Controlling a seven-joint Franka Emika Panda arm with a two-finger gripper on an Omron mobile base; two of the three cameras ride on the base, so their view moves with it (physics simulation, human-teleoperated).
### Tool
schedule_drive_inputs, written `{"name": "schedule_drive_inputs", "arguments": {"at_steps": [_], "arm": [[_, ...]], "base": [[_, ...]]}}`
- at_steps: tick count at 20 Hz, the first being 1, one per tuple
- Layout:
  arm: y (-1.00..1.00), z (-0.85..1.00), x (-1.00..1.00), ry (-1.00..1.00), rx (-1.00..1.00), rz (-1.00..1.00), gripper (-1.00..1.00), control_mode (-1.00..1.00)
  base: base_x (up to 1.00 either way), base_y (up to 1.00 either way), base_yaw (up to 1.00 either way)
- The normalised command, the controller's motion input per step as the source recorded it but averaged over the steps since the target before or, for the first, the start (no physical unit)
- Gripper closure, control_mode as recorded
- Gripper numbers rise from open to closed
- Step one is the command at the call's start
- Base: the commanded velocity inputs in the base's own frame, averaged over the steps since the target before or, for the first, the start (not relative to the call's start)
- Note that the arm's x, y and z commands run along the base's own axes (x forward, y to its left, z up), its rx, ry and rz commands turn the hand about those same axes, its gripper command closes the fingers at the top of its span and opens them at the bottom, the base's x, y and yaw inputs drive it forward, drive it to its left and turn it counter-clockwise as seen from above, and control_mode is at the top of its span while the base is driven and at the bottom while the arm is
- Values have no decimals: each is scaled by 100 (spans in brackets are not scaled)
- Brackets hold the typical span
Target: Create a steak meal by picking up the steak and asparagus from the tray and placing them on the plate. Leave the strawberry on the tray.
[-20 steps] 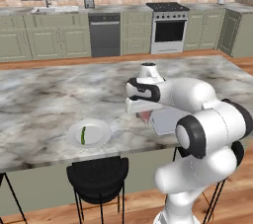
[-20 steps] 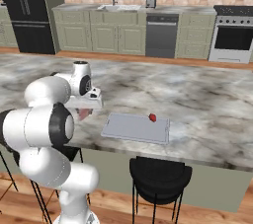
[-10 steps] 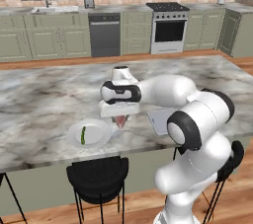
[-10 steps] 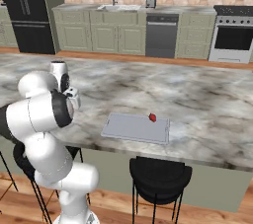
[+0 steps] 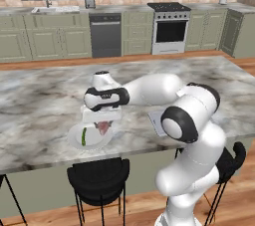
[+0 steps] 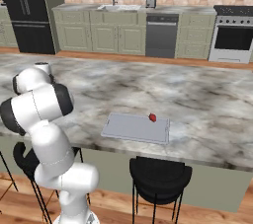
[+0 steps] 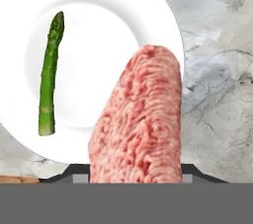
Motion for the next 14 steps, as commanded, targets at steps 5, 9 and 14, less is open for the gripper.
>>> {"name": "schedule_drive_inputs", "arguments": {"at_steps": [5,9,14], "arm": [[16,-33,13,0,0,0,100,-100],[15,-34,14,0,0,0,100,-100],[16,-31,16,0,0,0,100,-100]], "base": [[0,0,0],[0,0,0],[0,0,0]]}}
